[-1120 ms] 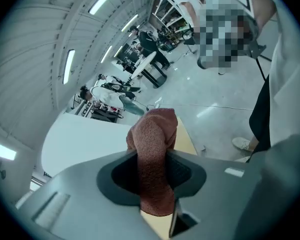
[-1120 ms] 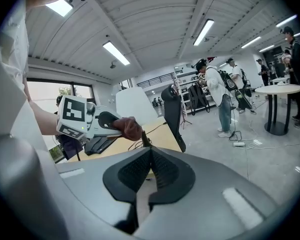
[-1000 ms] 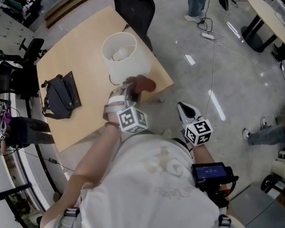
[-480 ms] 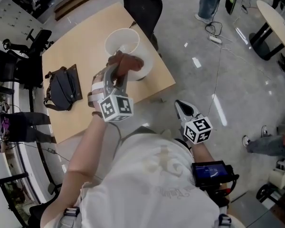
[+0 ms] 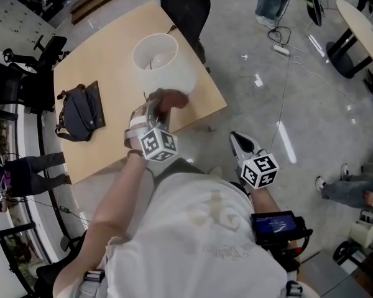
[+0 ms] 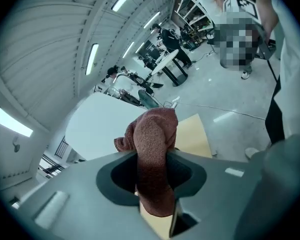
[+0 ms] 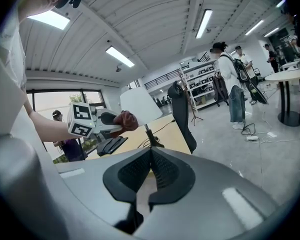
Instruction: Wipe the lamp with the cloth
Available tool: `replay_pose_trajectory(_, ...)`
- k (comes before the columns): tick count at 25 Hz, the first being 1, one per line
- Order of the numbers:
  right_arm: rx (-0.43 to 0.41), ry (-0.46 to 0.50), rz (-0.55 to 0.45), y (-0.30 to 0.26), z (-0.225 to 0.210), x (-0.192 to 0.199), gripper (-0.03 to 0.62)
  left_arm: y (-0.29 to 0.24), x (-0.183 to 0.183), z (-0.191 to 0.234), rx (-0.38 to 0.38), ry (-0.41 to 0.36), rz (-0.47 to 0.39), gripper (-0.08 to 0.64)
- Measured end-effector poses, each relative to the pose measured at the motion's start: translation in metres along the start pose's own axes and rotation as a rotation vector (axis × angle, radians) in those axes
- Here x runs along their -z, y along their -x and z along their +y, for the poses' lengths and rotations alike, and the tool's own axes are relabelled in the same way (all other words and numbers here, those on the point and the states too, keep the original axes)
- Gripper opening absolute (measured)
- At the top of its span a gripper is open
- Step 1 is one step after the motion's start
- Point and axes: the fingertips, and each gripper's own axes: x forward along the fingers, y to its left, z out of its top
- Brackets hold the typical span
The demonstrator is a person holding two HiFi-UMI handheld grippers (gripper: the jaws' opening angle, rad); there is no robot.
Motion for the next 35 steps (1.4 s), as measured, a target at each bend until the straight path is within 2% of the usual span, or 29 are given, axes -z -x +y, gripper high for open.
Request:
replay_pose_trajectory(4, -0.015, 0.012, 0.002, -0.004, 0.001, -0.001, 0.014, -0.010, 0.028, -0.025, 0.074, 0.045, 0.089, 0.129)
replay_pose_trajectory(7, -0.024, 0.016, 0.003, -0.008, 0.002, -0.002, 0.014, -0.007, 0.040, -0.023, 0.065, 0.098, 0.119, 0.129)
replay_pose_trajectory(11, -0.052, 0.024, 0.011, -0.008, 0.008, 0.001, 0.014, 0.012, 0.033, -0.002, -0.011, 0.194, 0.060, 0.127)
replay_pose_trajectory(17, -0.121, 0.063, 0.032, -0.016, 0.023, -0.009, 0.014, 0.043, 0.018, 0.056, -0.117, 0.452, -0.047, 0.127)
replay_pose_trajectory(20, -0.146, 0.094, 0.018, -0.023, 0.030, -0.021, 0.014, 0.048, 0.013, 0.085, -0.173, 0.521, -0.090, 0.127)
replay_pose_trajectory(24, -0.164, 0.107, 0.012, -0.029, 0.037, -0.029, 0.014, 0.043, 0.009, 0.118, -0.201, 0.624, -0.128, 0.127)
replay_pose_trajectory(28, -0.195, 0.122, 0.021, -0.042, 0.042, -0.038, 0.014, 0.034, 0.010, 0.141, -0.203, 0.717, -0.108, 0.129)
replay_pose_trajectory(35, -0.215, 0.127, 0.040, -0.036, 0.049, -0.034, 0.014, 0.013, 0.041, 0.101, -0.157, 0.802, -0.035, 0.130)
